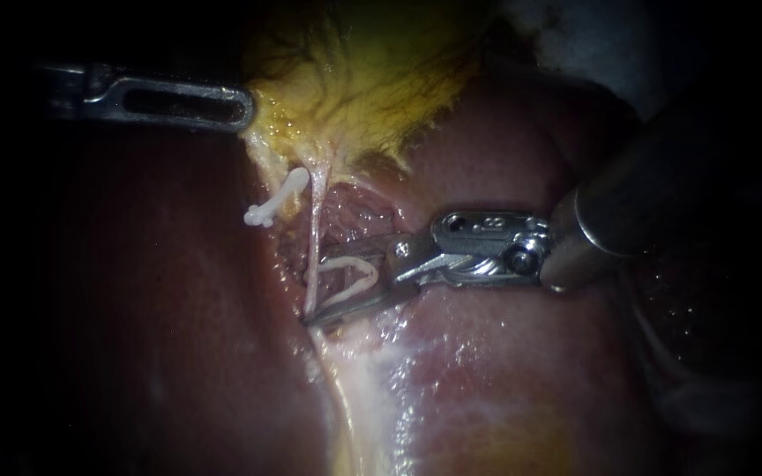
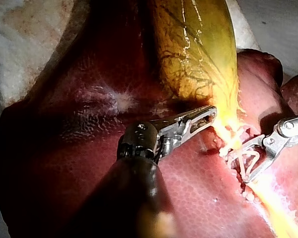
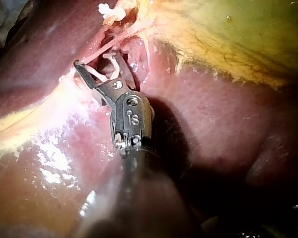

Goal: Clipping first clip right tube

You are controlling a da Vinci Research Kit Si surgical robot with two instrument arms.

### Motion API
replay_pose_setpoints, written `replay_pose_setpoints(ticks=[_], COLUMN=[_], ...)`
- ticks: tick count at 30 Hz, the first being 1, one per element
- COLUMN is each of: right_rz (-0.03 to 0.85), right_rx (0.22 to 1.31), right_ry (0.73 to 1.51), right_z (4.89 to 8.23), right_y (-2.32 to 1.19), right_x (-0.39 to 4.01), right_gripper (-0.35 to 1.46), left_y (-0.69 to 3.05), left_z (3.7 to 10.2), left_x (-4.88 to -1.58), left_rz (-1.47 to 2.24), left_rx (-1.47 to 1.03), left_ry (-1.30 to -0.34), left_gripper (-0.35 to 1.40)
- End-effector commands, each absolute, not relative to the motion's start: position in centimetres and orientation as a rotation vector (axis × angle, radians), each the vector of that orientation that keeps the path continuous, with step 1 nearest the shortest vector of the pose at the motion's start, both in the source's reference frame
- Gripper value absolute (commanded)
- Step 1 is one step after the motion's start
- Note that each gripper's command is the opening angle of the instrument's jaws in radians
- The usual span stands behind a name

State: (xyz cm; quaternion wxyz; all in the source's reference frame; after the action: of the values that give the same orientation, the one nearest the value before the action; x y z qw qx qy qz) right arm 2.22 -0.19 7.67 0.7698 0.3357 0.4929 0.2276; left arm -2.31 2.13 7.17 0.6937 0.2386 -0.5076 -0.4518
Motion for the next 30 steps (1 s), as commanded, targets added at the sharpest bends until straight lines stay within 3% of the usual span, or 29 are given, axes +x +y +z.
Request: replay_pose_setpoints(ticks=[1,11,14,20,30], right_rz=[0.493,0.493,0.529,0.581,0.578], right_rx=[0.729,0.748,0.770,0.904,1.091], right_ry=[1.069,1.073,1.093,1.160,1.234], right_z=[7.66,7.50,7.52,7.58,7.64], right_y=[-0.18,-0.05,-0.07,-0.10,-0.31], right_x=[2.20,1.99,1.99,1.99,1.98], right_gripper=[0.50,0.51,0.51,0.51,0.51], left_y=[2.13,2.13,2.13,2.13,2.13], left_z=[7.17,7.17,7.18,7.18,7.18], left_x=[-2.31,-2.29,-2.29,-2.29,-2.29], left_rz=[-1.009,-1.008,-1.008,-1.008,-1.008], left_rx=[0.533,0.534,0.534,0.534,0.534], left_ry=[-1.134,-1.134,-1.134,-1.134,-1.134], left_gripper=[-0.35,-0.35,-0.35,-0.35,-0.35])
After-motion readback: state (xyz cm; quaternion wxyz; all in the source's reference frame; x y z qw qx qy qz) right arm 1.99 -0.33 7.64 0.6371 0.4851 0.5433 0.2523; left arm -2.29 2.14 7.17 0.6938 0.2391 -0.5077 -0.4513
